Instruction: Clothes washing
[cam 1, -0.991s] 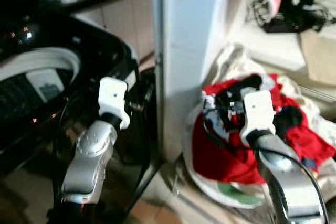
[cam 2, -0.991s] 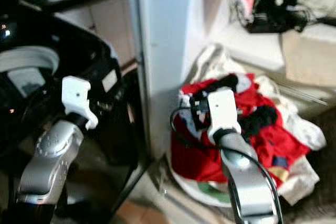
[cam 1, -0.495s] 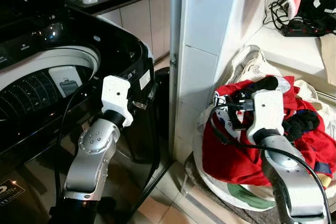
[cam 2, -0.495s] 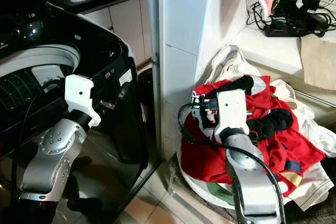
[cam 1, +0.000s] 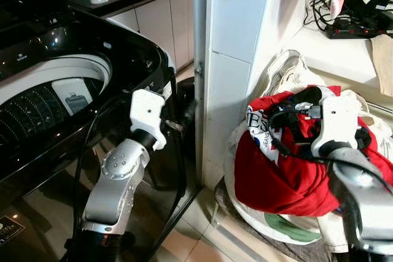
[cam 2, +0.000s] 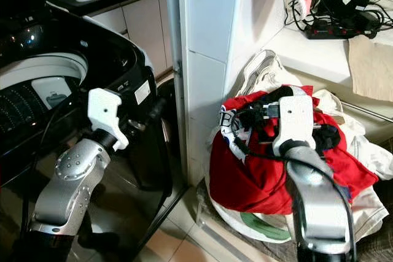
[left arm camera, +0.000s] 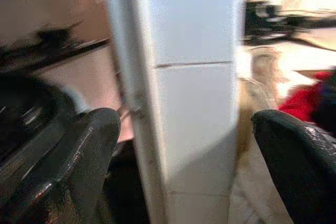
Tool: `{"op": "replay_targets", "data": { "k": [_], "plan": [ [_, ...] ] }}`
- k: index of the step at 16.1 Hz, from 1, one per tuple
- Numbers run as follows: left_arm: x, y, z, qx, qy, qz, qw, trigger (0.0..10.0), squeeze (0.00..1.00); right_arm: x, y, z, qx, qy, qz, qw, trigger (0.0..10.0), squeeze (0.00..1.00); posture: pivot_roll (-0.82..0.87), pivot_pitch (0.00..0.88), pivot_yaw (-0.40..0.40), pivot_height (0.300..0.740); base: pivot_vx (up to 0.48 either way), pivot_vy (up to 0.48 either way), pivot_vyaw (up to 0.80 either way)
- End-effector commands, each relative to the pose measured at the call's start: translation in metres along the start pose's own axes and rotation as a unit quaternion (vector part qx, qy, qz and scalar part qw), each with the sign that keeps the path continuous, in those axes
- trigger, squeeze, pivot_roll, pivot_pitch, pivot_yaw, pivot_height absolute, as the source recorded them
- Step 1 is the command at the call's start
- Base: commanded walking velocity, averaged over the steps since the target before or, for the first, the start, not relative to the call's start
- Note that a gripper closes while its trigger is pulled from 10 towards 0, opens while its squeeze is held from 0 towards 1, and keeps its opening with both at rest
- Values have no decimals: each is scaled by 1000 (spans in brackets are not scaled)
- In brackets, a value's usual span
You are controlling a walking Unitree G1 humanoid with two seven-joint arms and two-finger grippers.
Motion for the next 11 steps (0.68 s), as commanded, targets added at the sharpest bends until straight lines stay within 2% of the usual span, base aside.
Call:
{"op": "replay_targets", "data": {
  "k": [1,3,4,5,6,7,8,9,11],
  "plan": [
    [6,-1,5,-30,-13,3,999,10000,0,1,1,6,-7,-8,-12,1000,10000,1000,-93,0,32,740,0,0,0],
    [8,0,3,-33,-20,2,999,10000,0,9,-1,4,12,-20,11,1000,10000,1000,-98,0,37,740,0,0,0],
    [8,-1,1,-32,-24,1,999,10000,0,10,-1,4,18,-3,8,1000,10000,1000,-94,0,32,740,0,0,0],
    [8,0,2,-44,-26,-2,999,10000,0,7,1,14,-11,2,-23,1000,10000,1000,-94,0,29,740,0,0,0],
    [10,4,6,-74,-23,-5,997,10000,0,2,9,32,-79,-31,-60,995,10000,1000,-94,0,28,740,0,0,0],
    [11,6,9,-93,-14,-9,996,10000,0,-4,12,40,-111,-50,-74,990,10000,1000,-95,0,29,740,0,0,0],
    [12,7,11,-105,-9,-9,994,10000,0,-9,13,44,-124,-56,-85,987,10000,1000,-95,0,29,740,0,0,0],
    [14,11,17,-145,11,-14,989,10000,0,-27,17,50,-146,-75,-121,979,10000,1000,-98,0,36,740,0,0,0],
    [15,14,22,-184,9,-34,982,10000,0,-40,21,52,-151,-93,-155,972,10000,980,-100,0,38,740,0,0,0]
  ]
}}
Point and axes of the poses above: a point about 5 cm out from each wrist's last joint towards the gripper, its own y axis pointing back from the gripper into the wrist, its own x axis along the axis of the wrist's last joint, z = x × y, the point moved 3 cm from there along -y, pointing out of the wrist towards the gripper, and after that the axes turned 14 degrees about y, right-handed, at the moved point
